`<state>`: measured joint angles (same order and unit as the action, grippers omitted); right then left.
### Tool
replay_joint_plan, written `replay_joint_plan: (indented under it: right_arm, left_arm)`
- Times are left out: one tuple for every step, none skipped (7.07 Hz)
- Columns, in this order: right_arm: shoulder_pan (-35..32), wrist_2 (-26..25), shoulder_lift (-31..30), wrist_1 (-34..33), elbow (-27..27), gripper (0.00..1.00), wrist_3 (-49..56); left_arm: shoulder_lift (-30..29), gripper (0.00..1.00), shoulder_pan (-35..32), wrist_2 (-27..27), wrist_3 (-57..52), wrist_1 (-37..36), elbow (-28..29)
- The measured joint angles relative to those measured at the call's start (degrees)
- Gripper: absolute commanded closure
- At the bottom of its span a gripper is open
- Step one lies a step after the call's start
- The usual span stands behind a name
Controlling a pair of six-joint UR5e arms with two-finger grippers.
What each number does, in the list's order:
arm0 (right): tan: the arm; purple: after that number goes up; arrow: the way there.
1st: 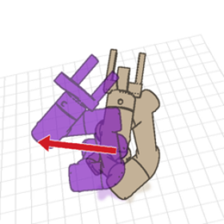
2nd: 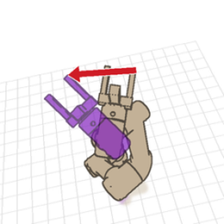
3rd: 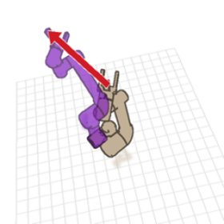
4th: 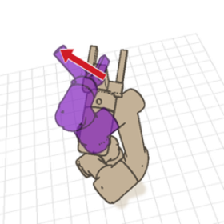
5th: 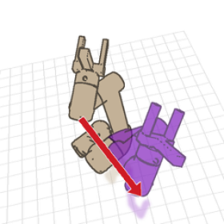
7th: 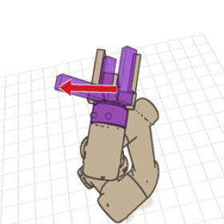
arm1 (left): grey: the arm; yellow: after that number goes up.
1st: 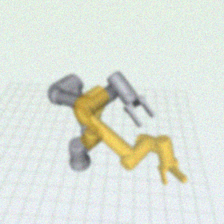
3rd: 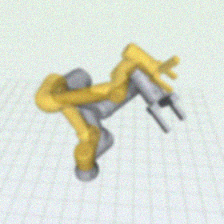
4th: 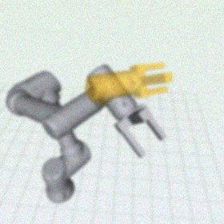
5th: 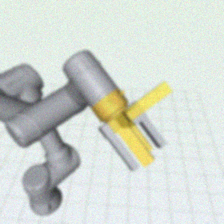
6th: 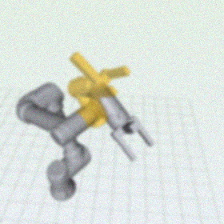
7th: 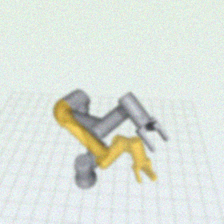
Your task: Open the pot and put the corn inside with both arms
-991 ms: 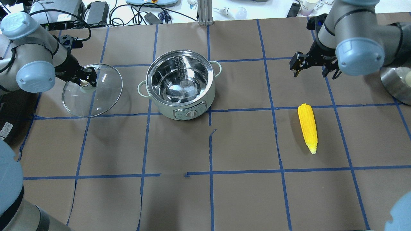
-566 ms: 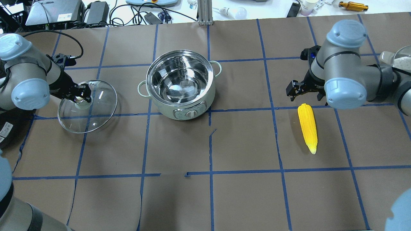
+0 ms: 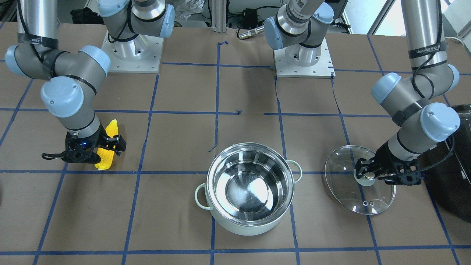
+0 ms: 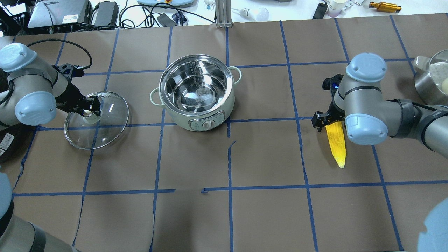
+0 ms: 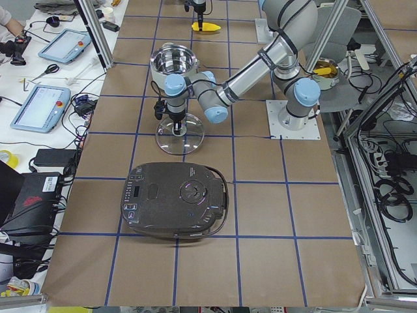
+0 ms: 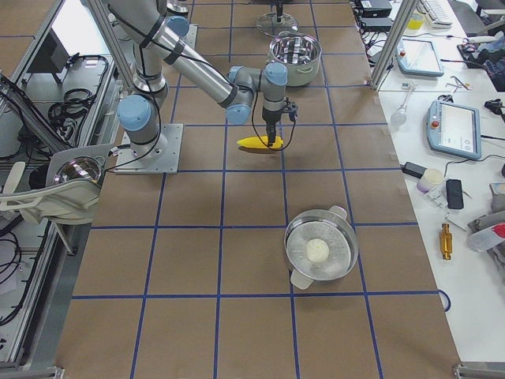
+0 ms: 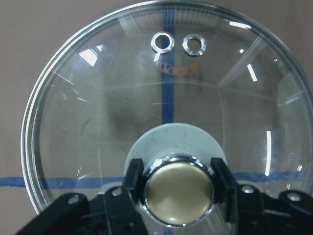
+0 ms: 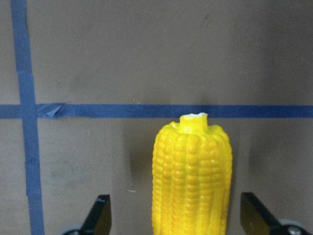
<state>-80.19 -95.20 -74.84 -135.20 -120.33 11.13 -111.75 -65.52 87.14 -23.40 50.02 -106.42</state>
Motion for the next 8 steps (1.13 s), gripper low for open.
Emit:
replay_joint_plan:
  right_arm:
    - [0.11,-0.05,0.08,-0.26,-0.6,0.26,0.11]
    - [0.37,-0.16,0.14,-0.36,-1.03,0.31,0.14]
    - [0.74,-0.28,0.18,-0.44,-1.48,0.45,0.16]
    - [1.01,-0.44,0.19,-0.49,-1.88,0.62,0.19]
    - [1.12,-0.52,0.16,-0.5,-2.03,0.7,0.2]
    - [1.14,-0.54,0.11,-0.49,-1.95,0.74,0.19]
    - [1.16,-0.61,0.04,-0.4,-1.73,0.76,0.15]
    - [1.17,-0.7,-0.12,0.02,-1.02,0.79,0.13]
  left_arm:
    - [0.45,0.16,-0.22,-0.07,0.65,0.01,0.09]
    - [1.51,0.1,-0.76,-0.13,1.48,0.26,0.15]
    - [3.47,0.1,-1.98,-0.12,2.54,1.01,0.27]
    - [6.46,0.1,-3.94,-0.05,4.03,3.02,0.55]
    - [9.7,0.1,-6.05,-0.04,5.64,6.71,1.44]
    - [12.91,0.08,-8.47,0.0,8.39,12.03,3.49]
    - [15.81,0.08,-10.97,0.07,12.18,17.83,6.14]
    - [18.76,0.04,-13.28,0.15,15.39,23.9,9.1]
